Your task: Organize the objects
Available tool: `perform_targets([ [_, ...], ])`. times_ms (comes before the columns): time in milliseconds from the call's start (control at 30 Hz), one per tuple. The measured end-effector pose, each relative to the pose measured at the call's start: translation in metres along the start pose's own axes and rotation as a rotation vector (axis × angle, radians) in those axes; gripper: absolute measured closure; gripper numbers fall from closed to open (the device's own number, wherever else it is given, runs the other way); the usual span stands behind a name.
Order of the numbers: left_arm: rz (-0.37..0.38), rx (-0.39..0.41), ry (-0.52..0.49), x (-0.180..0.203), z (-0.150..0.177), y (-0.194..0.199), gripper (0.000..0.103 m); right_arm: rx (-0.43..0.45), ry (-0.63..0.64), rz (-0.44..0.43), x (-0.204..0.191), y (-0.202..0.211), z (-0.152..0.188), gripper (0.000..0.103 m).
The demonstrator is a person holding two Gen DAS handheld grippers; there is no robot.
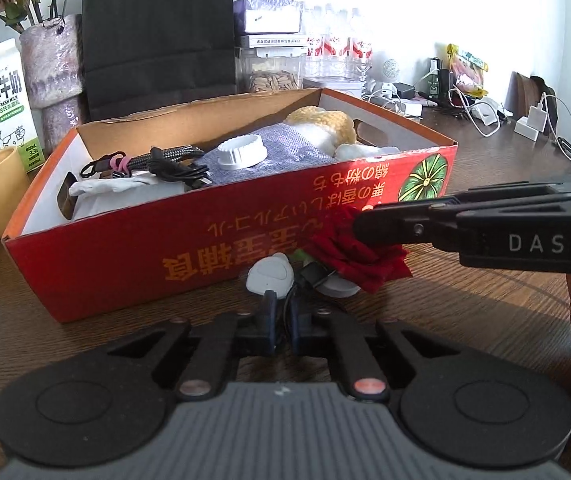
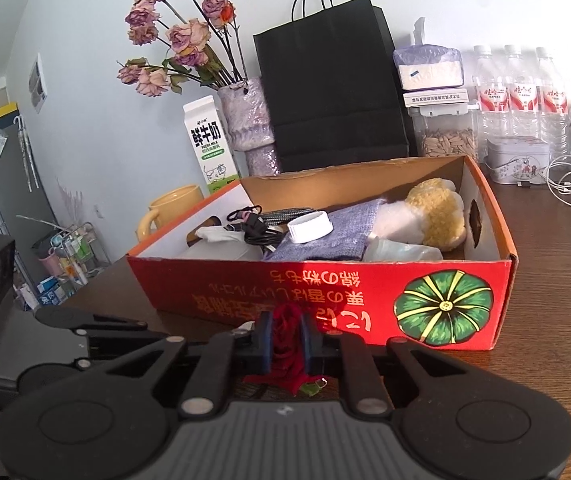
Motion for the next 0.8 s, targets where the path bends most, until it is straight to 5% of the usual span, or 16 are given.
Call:
perform_targets([
  [267,-0.015,0.012,0.017,-0.004,0.006,0.012,0.098,0.023,-0.023,0.09,0.018,0.008,0.001,0.093],
  [567,0.014,0.107,0.087,-0.005,-0.002,0.032,0.098,0.001,-0.063,-0.003,0.013,0.009,0.005,0.093],
  [800,0.06,0.06,0.171,-0.007,-0.001,0.02,0.098,-0.013,-0.09,-0.046,0.006,0.007,0.008,0.093],
])
Point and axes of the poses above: each gripper's, at about its wrist camera, not at the fingertips, and y roughly against the way its jaws point, x to its right, z to its underside, the point moved 5 cm from there along -y, roughly the way its jaws point, and after that the axes turned 2 degrees about -y, right-handed, at the moved point
